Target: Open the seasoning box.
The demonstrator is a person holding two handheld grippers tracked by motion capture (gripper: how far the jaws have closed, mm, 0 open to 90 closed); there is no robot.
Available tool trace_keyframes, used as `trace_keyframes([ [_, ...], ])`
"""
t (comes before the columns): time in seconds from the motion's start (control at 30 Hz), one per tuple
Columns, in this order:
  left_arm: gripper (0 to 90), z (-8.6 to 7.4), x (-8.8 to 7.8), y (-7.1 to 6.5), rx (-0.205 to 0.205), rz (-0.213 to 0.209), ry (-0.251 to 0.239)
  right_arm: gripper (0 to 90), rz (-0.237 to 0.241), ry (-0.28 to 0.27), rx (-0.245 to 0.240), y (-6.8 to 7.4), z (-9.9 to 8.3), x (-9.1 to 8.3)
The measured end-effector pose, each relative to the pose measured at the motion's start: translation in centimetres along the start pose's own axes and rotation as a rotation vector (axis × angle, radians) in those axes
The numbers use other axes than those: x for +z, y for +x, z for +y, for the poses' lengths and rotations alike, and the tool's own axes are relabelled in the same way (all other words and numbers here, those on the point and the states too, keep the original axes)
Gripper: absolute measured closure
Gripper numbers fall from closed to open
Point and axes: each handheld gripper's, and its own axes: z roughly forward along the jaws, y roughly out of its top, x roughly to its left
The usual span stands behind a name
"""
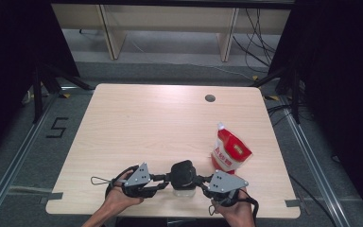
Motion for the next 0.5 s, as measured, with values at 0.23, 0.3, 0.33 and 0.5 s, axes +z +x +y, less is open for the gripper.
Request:
trace_keyframes([
  [0.23, 73.0, 0.0, 0.0, -0.3, -0.016, 0.005, -0.002, 87.6, 0.006, -0.019, -0.012, 0.2, 1.2, 0.3],
  [0.3, 73.1, 0.0, 0.0, -0.4, -0.015, 0.009, 0.001, 87.7, 0.007, -0.025, -0.020, 0.2, 1.5, 0.4],
  [0.33, 73.1, 0.0, 0.1, -0.4, -0.016, 0.003, -0.001, 87.7, 0.012, -0.026, -0.014, 0.4, 1.7, 0.5],
  [0.5, 73.1, 0.1, 0.1, -0.4, -0.017, 0.005, 0.002, 87.8, 0.019, -0.037, -0.030, 0.5, 2.6, 1.1],
])
